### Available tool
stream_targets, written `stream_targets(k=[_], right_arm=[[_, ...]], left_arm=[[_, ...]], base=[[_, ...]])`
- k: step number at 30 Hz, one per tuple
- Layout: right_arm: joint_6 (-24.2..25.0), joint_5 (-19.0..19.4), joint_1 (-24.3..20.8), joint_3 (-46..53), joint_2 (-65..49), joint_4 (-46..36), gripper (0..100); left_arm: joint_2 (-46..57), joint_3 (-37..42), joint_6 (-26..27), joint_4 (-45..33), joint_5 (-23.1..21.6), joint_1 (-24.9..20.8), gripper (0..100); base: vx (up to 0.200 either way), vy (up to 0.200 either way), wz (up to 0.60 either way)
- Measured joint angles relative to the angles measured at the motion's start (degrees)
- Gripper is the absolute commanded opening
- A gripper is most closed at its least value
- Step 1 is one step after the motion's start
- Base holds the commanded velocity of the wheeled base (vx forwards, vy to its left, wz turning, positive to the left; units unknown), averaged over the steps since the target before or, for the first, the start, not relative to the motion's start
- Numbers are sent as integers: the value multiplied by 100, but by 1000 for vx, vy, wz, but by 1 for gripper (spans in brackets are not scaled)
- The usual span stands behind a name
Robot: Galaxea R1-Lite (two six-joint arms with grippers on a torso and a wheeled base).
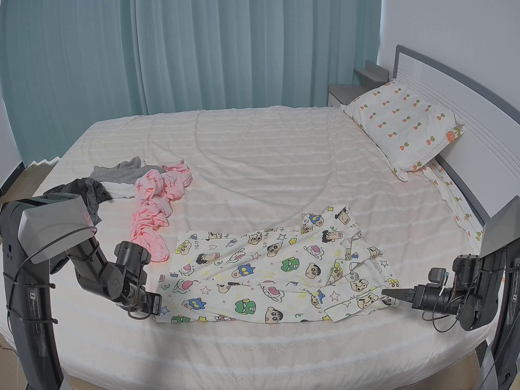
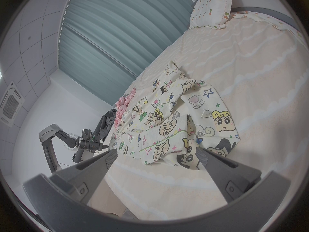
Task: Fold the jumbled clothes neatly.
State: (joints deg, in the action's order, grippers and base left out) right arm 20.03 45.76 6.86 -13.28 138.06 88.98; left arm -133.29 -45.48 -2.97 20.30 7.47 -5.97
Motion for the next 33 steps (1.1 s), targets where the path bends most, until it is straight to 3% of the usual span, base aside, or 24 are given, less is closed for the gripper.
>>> stream_targets(k=[9, 10, 15, 26, 29, 33], right_arm=[[0, 0, 0, 7, -2, 0, 100], [0, 0, 0, 11, -5, 0, 100], [0, 0, 11, 27, -22, -2, 100], [6, -4, 22, 77, -99, 0, 100], [9, -4, 21, 93, -116, 0, 100], [9, -4, 24, 104, -137, 0, 100]], left_arm=[[171, 39, -61, -210, -44, -9, 0], [182, 37, -79, -210, -59, -9, 100], [234, 15, -252, -188, -173, -22, 100], [951, 211, -1306, -139, -1818, -66, 100], [1143, 251, -1501, -33, -1918, -63, 100], [1182, 279, -1512, 134, -1660, -44, 100]], base=[[0, 0, 0], [0, 0, 0], [0, 0, 0], [0, 0, 0], [0, 0, 0], [0, 0, 0]])
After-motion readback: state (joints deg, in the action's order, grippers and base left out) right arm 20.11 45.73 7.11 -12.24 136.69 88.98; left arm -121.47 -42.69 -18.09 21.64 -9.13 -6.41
